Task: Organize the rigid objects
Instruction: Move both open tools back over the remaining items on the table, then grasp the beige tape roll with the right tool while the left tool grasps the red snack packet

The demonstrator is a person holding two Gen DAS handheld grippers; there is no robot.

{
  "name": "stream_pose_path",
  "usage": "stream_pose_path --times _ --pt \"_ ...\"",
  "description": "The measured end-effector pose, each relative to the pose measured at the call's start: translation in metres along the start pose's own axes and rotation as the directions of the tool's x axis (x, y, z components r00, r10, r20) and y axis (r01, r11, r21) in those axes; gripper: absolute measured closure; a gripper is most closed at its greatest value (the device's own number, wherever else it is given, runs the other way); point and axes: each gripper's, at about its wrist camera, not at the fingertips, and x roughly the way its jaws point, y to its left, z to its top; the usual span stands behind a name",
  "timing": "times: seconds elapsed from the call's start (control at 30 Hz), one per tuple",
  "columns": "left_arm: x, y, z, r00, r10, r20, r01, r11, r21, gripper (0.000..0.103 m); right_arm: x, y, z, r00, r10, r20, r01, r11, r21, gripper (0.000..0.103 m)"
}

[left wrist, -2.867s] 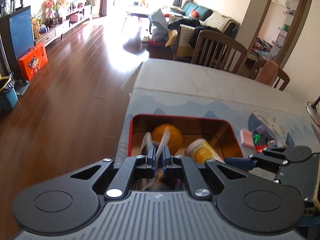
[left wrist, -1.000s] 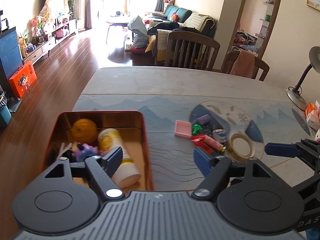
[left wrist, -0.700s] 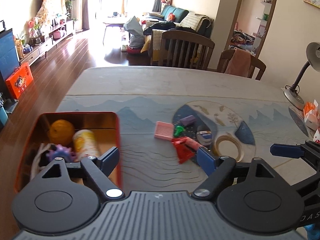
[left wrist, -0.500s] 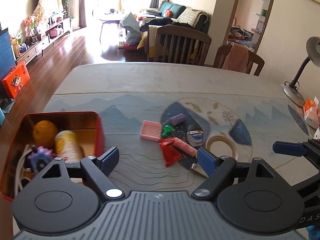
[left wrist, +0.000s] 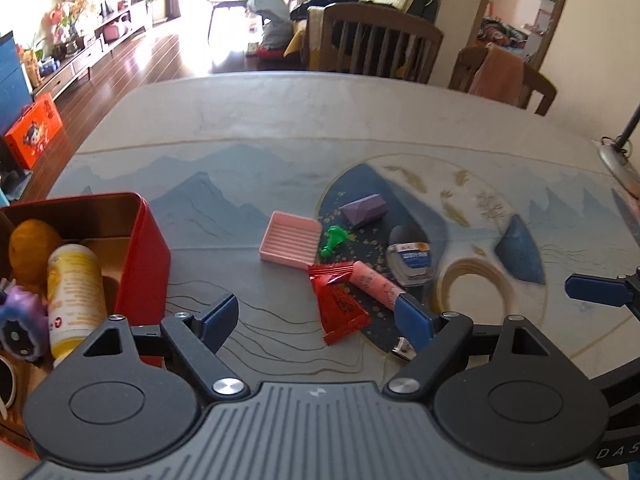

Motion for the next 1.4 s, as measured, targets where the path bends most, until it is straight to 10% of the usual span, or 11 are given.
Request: stream_pose_path --times 0.63,1.0,1.4 --pt "0.044 0.002 0.003 0.998 0.025 -0.064 -0.025 1.0 0.012 0.018 0.045 -0.001 0.006 0.998 -0.006 -0.066 0.005 1.0 -0.007 0.017" --pt "0.042 -0.002 0.007 0.999 0.032 -0.038 -0.03 0.998 0.056 0.072 0.053 0.002 0.004 0.996 -0.028 -0.085 0.027 1.0 -0.015 0.027" --pt "0.035 0.003 0.003 0.999 0.02 -0.047 -0.017 0.998 0.055 0.084 0.037 -0.001 0.0 0.997 -0.039 -0.065 0.04 0.999 0.001 0.027"
